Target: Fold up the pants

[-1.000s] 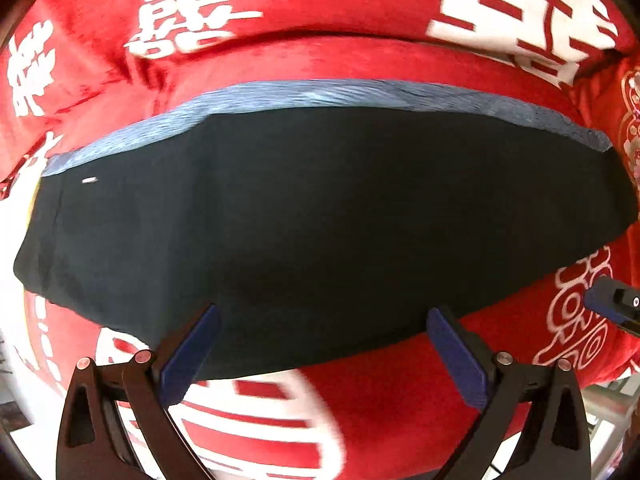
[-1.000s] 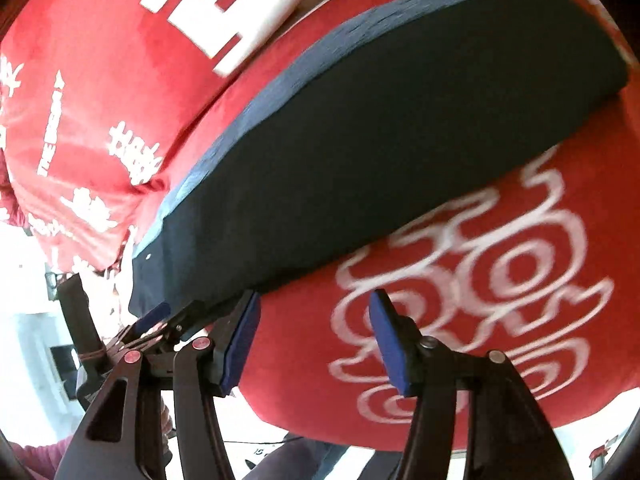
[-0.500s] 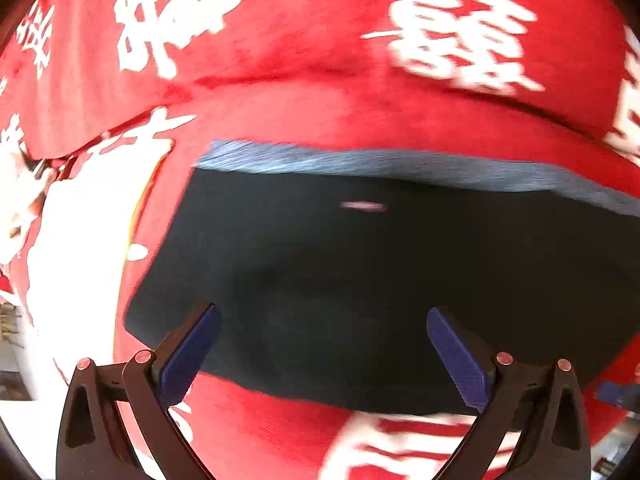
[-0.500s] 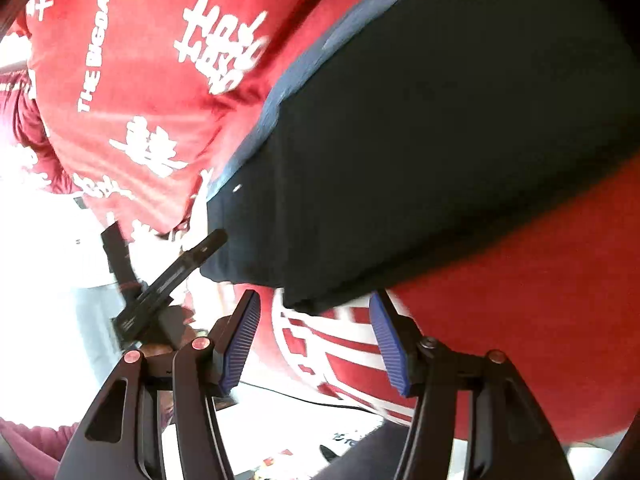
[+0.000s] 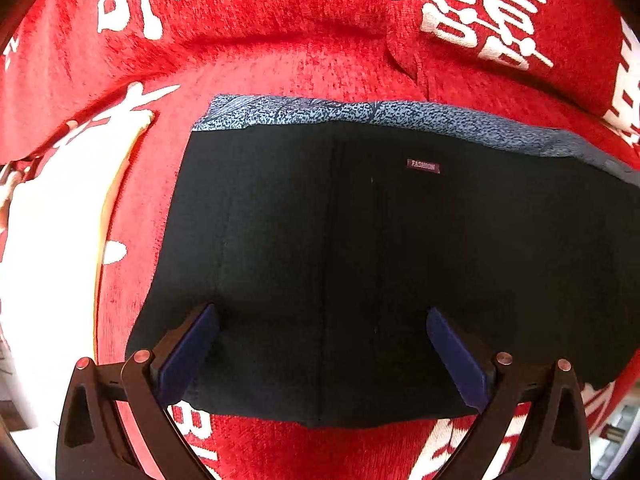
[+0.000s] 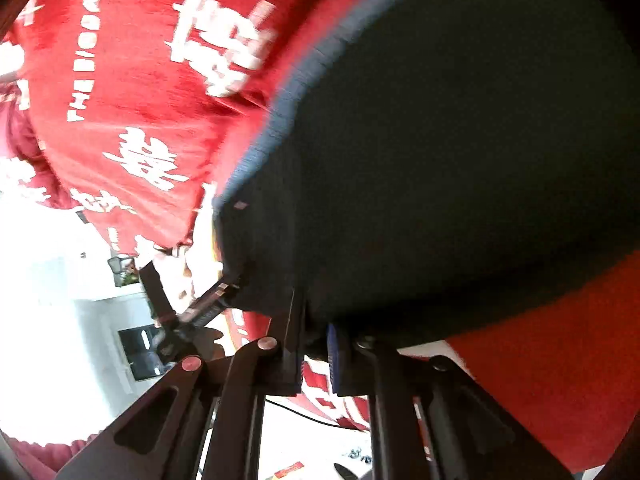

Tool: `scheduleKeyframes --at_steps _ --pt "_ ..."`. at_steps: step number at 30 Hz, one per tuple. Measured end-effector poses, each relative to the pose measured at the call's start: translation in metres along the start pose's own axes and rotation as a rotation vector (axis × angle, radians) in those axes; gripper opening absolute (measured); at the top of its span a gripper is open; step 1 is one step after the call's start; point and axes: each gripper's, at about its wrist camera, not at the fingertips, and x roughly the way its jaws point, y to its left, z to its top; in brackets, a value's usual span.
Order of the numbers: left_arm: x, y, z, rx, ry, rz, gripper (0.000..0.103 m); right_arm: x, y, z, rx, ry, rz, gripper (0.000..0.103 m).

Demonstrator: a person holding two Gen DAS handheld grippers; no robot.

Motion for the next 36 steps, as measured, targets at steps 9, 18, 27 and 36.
scheduleKeyframes --at_steps 9,18,27,36 --pt "0.002 -0.011 -0.003 0.053 -0.015 0.066 0.103 0.002 -0.034 -0.036 0.0 0.052 -0.192 0.0" --pt "-0.036 -0.074 -0.001 0.033 -0.019 -0.064 0.103 -0.039 -0.028 -0.011 0.019 -0.043 -0.057 0.039" --pt "-0.028 -0.129 0.004 0.026 0.004 -0.172 0.103 -0.025 -0.051 -0.006 0.114 -0.025 0.029 0.039" --pt "-0.028 -0.118 0.023 -0.074 0.015 -0.169 0.103 0.0 -0.043 0.008 0.142 -0.033 0.09 0.037"
